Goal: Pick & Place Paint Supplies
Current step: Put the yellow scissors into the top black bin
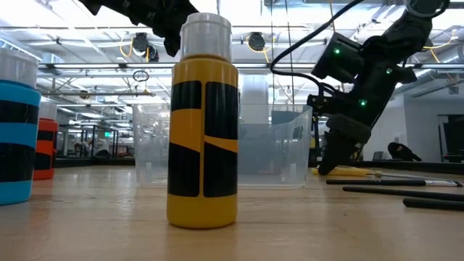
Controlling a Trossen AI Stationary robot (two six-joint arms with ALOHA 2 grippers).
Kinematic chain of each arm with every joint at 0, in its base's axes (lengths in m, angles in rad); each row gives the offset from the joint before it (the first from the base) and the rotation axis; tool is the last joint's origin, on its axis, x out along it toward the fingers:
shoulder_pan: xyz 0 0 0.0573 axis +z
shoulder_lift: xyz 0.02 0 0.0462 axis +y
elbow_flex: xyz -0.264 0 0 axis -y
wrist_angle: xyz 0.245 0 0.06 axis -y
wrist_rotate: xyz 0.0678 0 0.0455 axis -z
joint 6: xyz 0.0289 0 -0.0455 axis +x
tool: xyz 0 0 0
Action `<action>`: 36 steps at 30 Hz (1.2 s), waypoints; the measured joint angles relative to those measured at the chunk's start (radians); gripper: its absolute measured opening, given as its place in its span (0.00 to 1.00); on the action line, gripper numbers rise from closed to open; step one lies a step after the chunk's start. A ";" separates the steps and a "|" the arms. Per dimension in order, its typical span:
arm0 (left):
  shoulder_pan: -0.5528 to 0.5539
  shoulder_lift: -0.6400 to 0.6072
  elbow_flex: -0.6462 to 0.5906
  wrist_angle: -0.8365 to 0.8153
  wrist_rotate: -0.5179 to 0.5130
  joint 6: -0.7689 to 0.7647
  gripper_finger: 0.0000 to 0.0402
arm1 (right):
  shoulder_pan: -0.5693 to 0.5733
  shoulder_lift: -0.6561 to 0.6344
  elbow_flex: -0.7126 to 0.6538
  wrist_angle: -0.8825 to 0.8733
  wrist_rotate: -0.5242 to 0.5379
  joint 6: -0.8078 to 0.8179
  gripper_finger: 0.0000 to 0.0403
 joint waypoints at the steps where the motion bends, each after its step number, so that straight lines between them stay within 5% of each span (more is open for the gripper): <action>1: 0.000 0.000 0.000 0.000 0.000 0.000 0.47 | 0.000 -0.020 0.000 0.008 0.008 -0.003 0.03; 21: 0.000 0.000 0.000 0.000 -0.001 0.001 0.47 | 0.059 -0.434 0.001 0.028 0.228 -0.091 0.02; 30: 0.004 -0.051 0.000 -0.024 -0.002 0.036 0.47 | -0.030 -0.388 0.242 0.108 0.243 -0.363 0.02; 36: 0.011 -0.056 0.000 -0.052 -0.023 0.064 0.47 | -0.146 -0.233 0.453 0.201 0.075 -0.560 0.02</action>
